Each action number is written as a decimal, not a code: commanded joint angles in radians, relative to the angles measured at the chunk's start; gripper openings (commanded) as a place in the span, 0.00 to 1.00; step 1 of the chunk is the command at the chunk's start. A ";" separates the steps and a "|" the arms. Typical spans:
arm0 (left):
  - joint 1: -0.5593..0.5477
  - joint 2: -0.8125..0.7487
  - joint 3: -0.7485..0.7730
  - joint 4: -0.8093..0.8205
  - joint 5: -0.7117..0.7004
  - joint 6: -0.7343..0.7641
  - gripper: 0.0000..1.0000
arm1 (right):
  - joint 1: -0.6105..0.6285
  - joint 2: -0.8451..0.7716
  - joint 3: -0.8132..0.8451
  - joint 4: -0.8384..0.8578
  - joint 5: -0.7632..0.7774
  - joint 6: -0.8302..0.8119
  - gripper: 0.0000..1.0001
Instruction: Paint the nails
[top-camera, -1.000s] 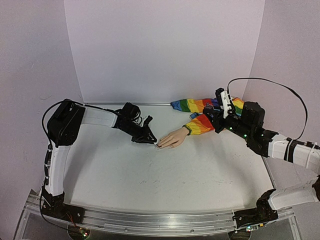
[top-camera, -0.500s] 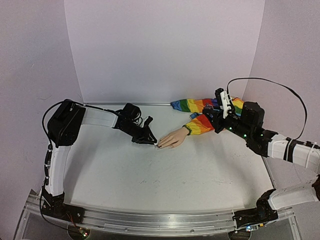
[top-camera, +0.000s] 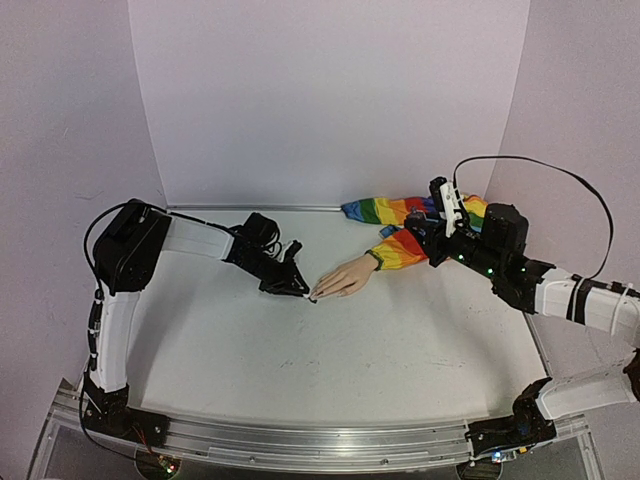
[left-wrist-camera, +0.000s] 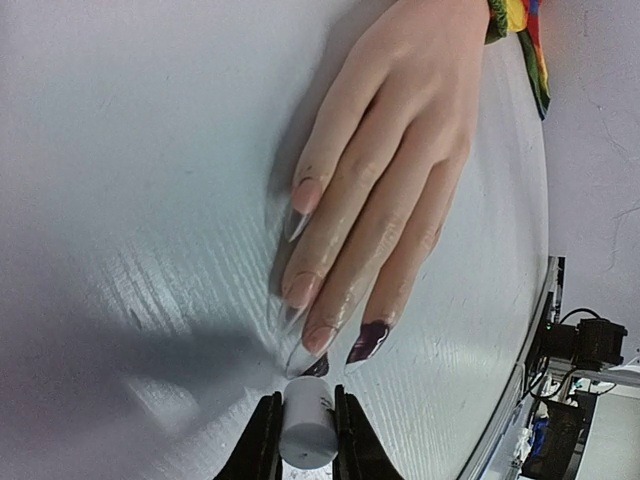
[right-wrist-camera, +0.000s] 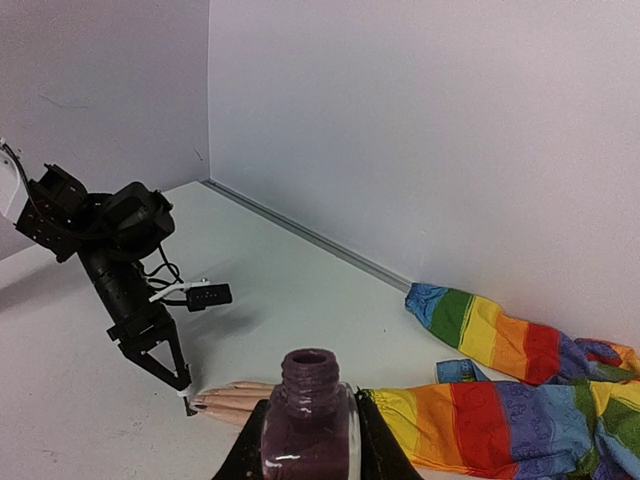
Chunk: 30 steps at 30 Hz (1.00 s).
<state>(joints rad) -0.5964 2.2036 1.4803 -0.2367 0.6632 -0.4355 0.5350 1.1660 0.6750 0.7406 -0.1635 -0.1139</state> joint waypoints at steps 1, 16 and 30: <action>-0.001 -0.112 -0.024 0.005 -0.029 0.027 0.00 | -0.006 -0.005 0.005 0.087 -0.013 0.013 0.00; 0.002 -0.238 -0.047 0.017 -0.106 0.026 0.00 | -0.008 -0.023 -0.021 0.110 -0.026 0.023 0.00; -0.121 -0.253 -0.092 0.136 -0.380 0.165 0.00 | -0.008 -0.062 -0.038 0.113 -0.026 0.006 0.00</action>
<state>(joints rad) -0.6762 2.0090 1.4151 -0.2077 0.3862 -0.3302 0.5323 1.1496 0.6289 0.7742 -0.1791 -0.1078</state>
